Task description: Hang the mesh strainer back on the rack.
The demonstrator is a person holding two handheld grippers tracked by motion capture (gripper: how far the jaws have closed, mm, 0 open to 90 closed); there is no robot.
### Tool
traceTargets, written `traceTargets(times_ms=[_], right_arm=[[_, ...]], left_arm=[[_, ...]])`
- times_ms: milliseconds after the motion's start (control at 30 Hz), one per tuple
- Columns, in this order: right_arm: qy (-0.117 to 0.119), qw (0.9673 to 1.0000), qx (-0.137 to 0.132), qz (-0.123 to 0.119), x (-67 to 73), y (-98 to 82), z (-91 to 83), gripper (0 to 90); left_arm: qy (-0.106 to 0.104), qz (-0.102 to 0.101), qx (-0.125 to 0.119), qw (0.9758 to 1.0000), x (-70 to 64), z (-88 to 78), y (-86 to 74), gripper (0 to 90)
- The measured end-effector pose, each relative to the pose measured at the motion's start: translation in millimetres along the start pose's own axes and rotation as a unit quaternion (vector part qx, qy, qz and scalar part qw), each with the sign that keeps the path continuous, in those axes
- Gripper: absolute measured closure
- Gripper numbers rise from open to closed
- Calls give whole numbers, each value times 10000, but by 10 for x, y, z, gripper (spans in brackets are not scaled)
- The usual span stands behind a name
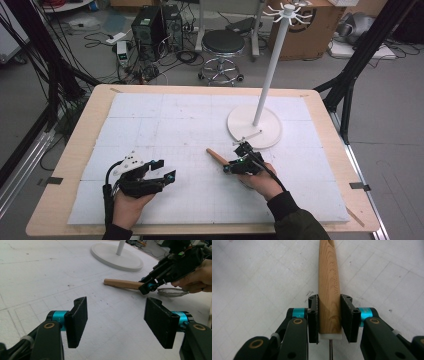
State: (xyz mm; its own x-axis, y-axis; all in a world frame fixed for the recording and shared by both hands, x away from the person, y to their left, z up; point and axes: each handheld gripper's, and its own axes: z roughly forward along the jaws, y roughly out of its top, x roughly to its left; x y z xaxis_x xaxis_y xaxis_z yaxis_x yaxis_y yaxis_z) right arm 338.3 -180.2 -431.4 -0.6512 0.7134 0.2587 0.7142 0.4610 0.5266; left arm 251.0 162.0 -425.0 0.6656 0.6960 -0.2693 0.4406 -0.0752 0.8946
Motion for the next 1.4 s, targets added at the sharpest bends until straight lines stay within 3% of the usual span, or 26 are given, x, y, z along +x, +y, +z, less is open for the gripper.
traceTargets(times_ms=[300,400,467,600,767,867,1000,1100,1233,1300,1400], right_arm=[[2,9998,190,14,16,23,31,703],[209,9995,104,204,-40,19,12,705],[375,9986,-89,349,-89,5,-38,706],[786,9928,-594,676,-209,-2,-255,706],[1052,9831,-1198,899,-344,-40,-566,706],[1220,9724,-1709,1015,-445,-75,-793,706],[1426,9503,-2534,1109,-540,-121,-1167,706],[1346,9367,-3054,1062,-578,-140,-1428,705],[980,9262,-3527,904,-599,-128,-1690,705],[834,9178,-3784,869,-606,-122,-1794,705],[630,9110,-3990,833,-619,-90,-1907,705]], left_arm=[[-23,27,15,10000,-34,19,3,361],[14,4,-2,10000,-10,1,0,361],[10,-21,-15,10000,5,-3,-3,361],[16,-11,-20,10000,3,-6,-2,361],[14,-13,-16,10000,-7,5,-3,361],[27,9,7,10000,-6,8,-5,361],[32,-2,0,10000,-11,14,-9,362],[28,1,-5,10000,-17,18,-7,363],[27,5,-7,10000,-21,21,-9,364],[35,17,-1,10000,-18,21,-11,364],[14,-13,-6,10000,-19,24,-15,364]])
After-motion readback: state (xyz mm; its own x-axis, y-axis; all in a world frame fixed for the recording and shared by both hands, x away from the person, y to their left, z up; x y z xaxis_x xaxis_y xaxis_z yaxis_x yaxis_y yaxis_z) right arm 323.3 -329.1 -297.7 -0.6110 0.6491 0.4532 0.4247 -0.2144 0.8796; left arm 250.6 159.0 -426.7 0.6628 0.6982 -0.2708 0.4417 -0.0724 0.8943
